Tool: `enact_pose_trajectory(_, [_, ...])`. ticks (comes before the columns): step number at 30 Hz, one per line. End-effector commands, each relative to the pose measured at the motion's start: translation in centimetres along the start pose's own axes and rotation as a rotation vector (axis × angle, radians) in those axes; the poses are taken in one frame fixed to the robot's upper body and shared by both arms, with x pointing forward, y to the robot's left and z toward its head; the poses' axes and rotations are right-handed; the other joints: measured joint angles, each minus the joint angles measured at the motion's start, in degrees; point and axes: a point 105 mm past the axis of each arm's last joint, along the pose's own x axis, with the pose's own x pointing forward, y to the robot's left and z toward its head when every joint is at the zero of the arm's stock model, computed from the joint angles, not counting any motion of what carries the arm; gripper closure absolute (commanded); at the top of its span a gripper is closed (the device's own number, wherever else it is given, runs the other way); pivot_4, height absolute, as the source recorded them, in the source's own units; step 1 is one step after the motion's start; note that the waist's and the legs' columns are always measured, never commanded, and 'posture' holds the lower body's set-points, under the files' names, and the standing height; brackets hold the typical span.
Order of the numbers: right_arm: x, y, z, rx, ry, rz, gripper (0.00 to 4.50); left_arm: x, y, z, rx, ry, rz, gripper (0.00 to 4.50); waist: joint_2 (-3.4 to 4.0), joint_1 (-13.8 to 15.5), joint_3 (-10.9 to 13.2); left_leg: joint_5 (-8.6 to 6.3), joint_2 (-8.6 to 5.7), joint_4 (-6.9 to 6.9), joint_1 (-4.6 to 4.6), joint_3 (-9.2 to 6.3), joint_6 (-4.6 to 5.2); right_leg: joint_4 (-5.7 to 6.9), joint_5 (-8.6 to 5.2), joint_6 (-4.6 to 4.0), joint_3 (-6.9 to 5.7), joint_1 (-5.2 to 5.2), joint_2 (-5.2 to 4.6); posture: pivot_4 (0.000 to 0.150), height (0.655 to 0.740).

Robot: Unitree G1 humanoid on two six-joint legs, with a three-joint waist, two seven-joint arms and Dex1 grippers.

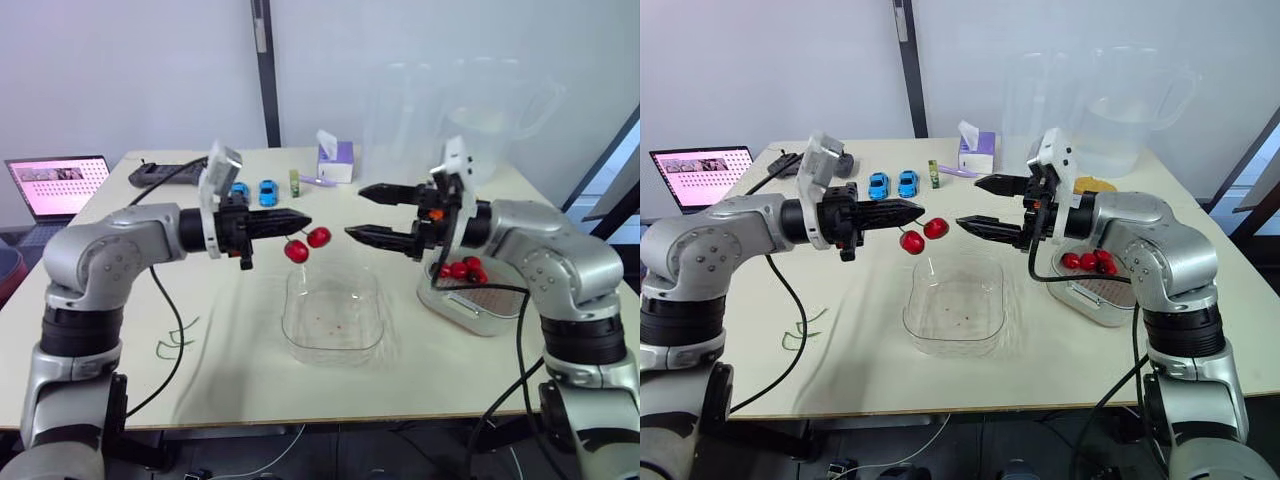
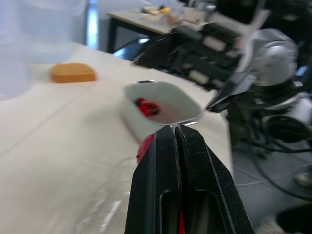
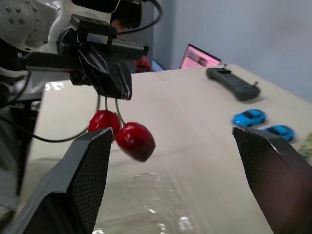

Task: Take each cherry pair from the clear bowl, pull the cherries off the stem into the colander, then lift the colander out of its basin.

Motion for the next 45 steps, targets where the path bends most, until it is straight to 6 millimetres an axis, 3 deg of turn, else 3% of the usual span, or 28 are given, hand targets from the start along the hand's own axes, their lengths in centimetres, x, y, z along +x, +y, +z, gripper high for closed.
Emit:
enact_pose_trajectory(1, [0.9,1.3,0.6,0.006,-0.019,0.098,0.29,-0.2,-1.4,0.9,0.036,-0.023,-0.042,4.5,0.0,0.0,0.0,0.0,0.0,0.0,0.0,-0.01,0.0,0.02,0.0,0.0,0.0,-0.01,0.0,0.15,0.7371])
enact_pose_trajectory(8, [1.5,2.4,-1.1,0.019,0.026,0.191,0.29,-0.1,-2.4,0.9,0.018,-0.023,-0.077,4.5,0.0,0.1,0.0,0.0,-0.01,0.05,0.0,-0.04,0.0,0.01,0.0,0.0,-0.01,0.03,-0.03,0.15,0.7371])
enact_pose_trajectory(16, [1.5,3.1,0.0,0.04,0.005,0.232,0.29,-0.3,-2.3,0.9,0.018,-0.012,-0.066,4.5,0.0,0.1,0.0,0.0,-0.01,0.05,0.0,-0.06,0.0,0.01,0.0,0.0,-0.02,0.02,-0.03,0.15,0.7371])
enact_pose_trajectory(19, [1.7,3.2,0.2,0.057,0.002,0.247,1.16,-0.3,-2.3,0.9,0.02,-0.012,-0.065,4.5,0.0,0.1,0.0,0.0,-0.01,0.04,0.0,-0.06,0.0,0.0,0.0,0.0,-0.02,0.02,-0.03,0.15,0.7371])
enact_pose_trajectory(20, [1.8,3.3,0.2,0.061,0.001,0.249,1.55,-0.3,-2.4,0.9,0.02,-0.012,-0.065,4.5,0.0,0.1,0.0,0.0,0.0,0.04,0.0,-0.06,0.0,0.0,0.0,0.0,-0.02,0.02,-0.03,0.15,0.7371])
enact_pose_trajectory(21, [1.9,3.3,0.1,0.061,0.001,0.248,2.27,-0.3,-2.4,0.9,0.021,-0.013,-0.065,4.5,0.0,0.1,0.0,0.0,0.0,0.04,0.0,-0.06,0.0,0.0,0.0,0.0,-0.02,0.02,-0.03,0.15,0.7371])
enact_pose_trajectory(23, [2.0,3.3,0.0,0.058,0.006,0.246,2.98,-0.3,-2.3,0.9,0.022,-0.015,-0.063,4.5,0.0,0.1,0.0,0.0,0.0,0.04,0.0,-0.07,0.0,0.0,0.0,0.0,-0.02,0.02,-0.03,0.15,0.7371])
enact_pose_trajectory(40, [1.6,3.5,-0.3,0.037,0.032,0.242,2.98,-0.2,-2.2,0.9,0.028,-0.02,-0.055,4.5,0.0,0.1,0.0,0.0,-0.01,0.04,0.0,-0.06,0.0,0.0,0.0,0.0,-0.02,0.02,-0.03,0.15,0.7371])
enact_pose_trajectory(44, [1.7,3.4,-0.4,0.036,0.032,0.241,3.95,-0.2,-2.2,0.9,0.029,-0.019,-0.054,4.5,0.0,0.1,0.0,0.0,-0.01,0.03,0.0,-0.06,0.0,0.0,0.0,0.0,-0.02,0.02,-0.03,0.15,0.7371])
enact_pose_trajectory(45, [1.7,3.4,-0.4,0.036,0.032,0.242,3.95,-0.2,-2.2,0.9,0.03,-0.019,-0.054,4.5,0.0,0.1,0.0,0.0,-0.01,0.03,0.0,-0.06,0.0,0.0,0.0,0.0,-0.02,0.02,-0.03,0.15,0.7371])
